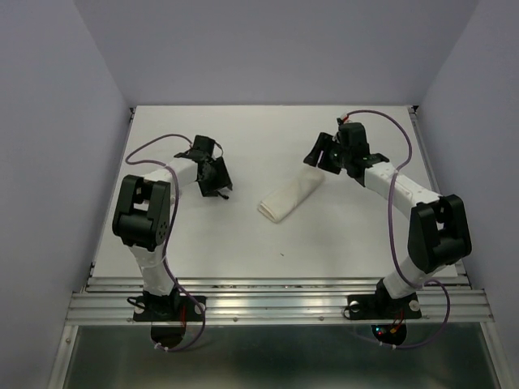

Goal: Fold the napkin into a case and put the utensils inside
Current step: Pick up the knife from the corner of the board.

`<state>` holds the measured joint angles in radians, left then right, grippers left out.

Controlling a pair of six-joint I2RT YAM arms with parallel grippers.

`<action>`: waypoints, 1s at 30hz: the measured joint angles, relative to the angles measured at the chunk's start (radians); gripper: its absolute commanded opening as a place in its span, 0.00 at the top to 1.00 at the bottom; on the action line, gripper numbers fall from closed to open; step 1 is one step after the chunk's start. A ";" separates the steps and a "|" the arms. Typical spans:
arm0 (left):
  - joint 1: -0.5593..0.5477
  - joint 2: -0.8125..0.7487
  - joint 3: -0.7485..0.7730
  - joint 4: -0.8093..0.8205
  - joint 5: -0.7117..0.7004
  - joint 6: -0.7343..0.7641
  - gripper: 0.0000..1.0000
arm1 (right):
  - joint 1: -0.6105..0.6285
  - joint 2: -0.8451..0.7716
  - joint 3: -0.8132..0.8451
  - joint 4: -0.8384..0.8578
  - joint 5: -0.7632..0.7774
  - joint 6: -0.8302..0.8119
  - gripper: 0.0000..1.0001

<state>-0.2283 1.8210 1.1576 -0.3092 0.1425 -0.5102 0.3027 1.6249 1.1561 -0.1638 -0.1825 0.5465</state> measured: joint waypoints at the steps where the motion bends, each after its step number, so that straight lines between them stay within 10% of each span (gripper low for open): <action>1: -0.026 0.014 0.019 0.001 0.017 -0.008 0.36 | 0.000 -0.006 -0.005 0.000 0.001 0.000 0.37; 13: -0.118 0.124 0.404 -0.087 -0.060 0.068 0.34 | 0.000 -0.070 -0.050 -0.008 0.017 0.000 0.37; 24: -0.116 0.192 0.357 -0.193 -0.164 0.254 0.26 | 0.000 -0.073 -0.060 -0.008 0.008 0.011 0.37; 30: -0.121 0.234 0.336 -0.203 -0.206 0.301 0.53 | 0.000 -0.074 -0.060 -0.007 0.003 0.016 0.36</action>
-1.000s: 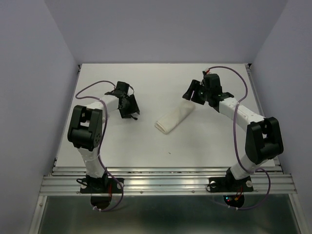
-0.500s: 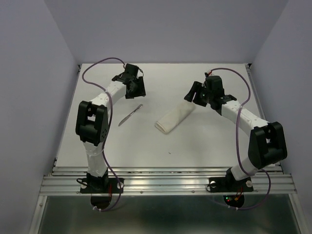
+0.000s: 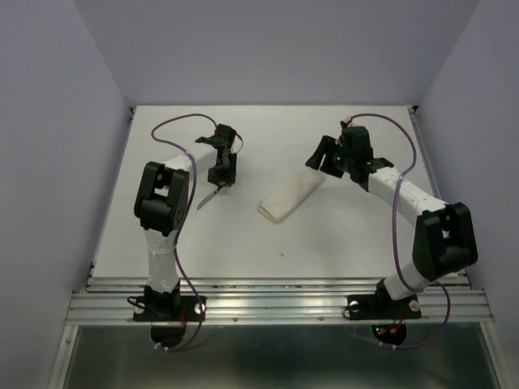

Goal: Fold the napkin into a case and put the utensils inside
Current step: Pick up the knife from the corner of the board.

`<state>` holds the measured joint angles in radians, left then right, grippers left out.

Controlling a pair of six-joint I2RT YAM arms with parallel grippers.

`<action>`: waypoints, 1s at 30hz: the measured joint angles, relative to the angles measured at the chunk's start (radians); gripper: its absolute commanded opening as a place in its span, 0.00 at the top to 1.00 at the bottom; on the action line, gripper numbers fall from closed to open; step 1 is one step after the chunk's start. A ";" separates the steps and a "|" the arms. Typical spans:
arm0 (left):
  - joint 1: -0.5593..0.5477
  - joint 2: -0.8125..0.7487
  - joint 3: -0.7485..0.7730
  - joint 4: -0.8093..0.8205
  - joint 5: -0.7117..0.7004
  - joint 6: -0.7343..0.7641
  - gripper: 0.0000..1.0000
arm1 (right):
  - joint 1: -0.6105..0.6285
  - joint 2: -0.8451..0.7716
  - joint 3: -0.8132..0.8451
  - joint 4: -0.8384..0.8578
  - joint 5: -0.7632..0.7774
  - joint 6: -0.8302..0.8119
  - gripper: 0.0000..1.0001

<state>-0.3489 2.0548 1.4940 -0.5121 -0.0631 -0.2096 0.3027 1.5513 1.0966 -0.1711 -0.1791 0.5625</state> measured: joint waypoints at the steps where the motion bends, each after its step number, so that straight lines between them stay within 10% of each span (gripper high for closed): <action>1: 0.000 0.001 0.001 0.000 0.003 0.001 0.61 | 0.000 0.000 0.000 -0.001 0.000 0.000 0.36; 8: -0.001 -0.005 -0.014 0.018 0.033 0.000 0.99 | 0.000 0.000 0.000 0.000 0.000 0.003 0.36; 12: 0.003 -0.019 -0.035 0.042 0.062 -0.010 0.97 | 0.000 0.000 0.000 0.000 -0.002 0.004 0.37; 18: 0.006 -0.029 -0.053 0.060 0.064 -0.041 0.62 | 0.000 0.000 0.000 -0.001 -0.003 0.006 0.36; 30: -0.004 -0.065 -0.102 0.053 0.055 -0.055 0.66 | 0.000 0.000 0.000 0.000 -0.004 0.006 0.36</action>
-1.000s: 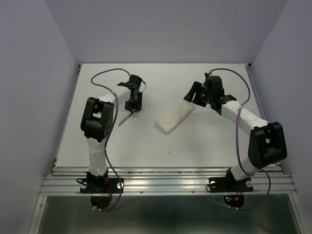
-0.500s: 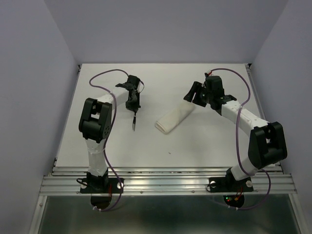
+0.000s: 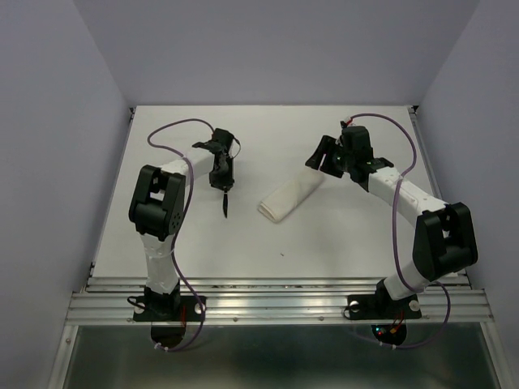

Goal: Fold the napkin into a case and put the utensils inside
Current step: Pick up the knife from the corner of the board.

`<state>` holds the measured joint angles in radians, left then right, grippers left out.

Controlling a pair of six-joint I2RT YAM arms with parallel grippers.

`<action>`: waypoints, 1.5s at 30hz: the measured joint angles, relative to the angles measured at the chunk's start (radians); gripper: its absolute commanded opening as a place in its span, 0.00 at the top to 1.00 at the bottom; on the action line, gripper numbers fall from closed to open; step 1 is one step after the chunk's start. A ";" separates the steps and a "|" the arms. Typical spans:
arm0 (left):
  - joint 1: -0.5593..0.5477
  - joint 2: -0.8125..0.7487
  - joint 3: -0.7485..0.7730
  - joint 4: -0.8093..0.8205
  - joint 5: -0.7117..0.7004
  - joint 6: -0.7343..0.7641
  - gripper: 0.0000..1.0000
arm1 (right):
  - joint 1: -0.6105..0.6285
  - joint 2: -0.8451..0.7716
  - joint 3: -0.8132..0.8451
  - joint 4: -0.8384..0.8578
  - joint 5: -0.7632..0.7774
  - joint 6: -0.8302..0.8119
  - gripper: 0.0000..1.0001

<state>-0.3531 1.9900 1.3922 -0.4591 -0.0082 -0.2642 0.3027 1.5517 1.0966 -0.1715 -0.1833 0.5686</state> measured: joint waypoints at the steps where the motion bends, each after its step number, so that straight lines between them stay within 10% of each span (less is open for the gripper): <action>1: -0.001 0.000 0.000 0.000 0.000 0.000 0.73 | 0.000 0.000 0.000 0.000 0.000 0.000 0.36; 4: -0.008 0.003 0.002 -0.005 -0.018 -0.005 1.00 | 0.000 0.000 0.000 0.000 0.000 0.000 0.36; 33: -0.119 -0.006 0.194 -0.144 0.054 0.109 1.00 | 0.000 0.000 -0.027 -0.001 0.002 0.000 0.36; 45: -0.063 -0.011 0.140 -0.163 -0.017 0.046 0.50 | 0.000 0.000 -0.032 -0.001 0.003 0.000 0.36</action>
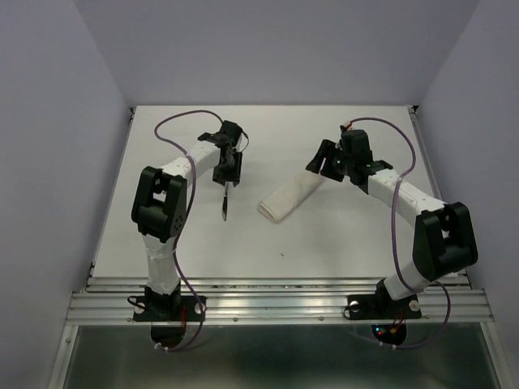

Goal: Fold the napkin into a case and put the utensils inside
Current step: Pick up the knife from the corner of the board.

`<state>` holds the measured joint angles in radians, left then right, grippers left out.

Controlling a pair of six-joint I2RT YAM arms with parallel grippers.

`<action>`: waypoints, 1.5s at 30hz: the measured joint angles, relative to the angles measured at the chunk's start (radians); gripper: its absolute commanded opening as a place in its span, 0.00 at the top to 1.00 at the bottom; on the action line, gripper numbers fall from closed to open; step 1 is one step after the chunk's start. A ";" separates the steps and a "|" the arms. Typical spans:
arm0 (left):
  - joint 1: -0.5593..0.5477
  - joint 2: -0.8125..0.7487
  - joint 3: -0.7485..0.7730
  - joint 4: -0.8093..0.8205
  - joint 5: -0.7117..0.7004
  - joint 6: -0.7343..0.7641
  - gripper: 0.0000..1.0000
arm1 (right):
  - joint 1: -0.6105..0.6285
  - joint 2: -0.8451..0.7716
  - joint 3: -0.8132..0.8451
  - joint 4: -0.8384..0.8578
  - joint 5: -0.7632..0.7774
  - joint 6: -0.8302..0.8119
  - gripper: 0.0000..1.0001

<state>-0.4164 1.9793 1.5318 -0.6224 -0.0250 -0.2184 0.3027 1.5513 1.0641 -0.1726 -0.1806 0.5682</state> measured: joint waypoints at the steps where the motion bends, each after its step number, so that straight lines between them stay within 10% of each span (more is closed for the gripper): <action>1: 0.005 0.000 -0.003 -0.003 -0.003 0.000 0.49 | 0.000 0.000 0.000 0.000 0.000 0.000 0.36; 45: 0.042 0.107 0.029 -0.067 -0.002 -0.004 0.61 | 0.000 0.000 -0.022 0.009 -0.006 0.005 0.35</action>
<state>-0.3744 2.0865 1.5604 -0.6895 -0.0265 -0.2226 0.3027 1.5513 1.0424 -0.1638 -0.1871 0.5728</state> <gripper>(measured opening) 0.396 0.651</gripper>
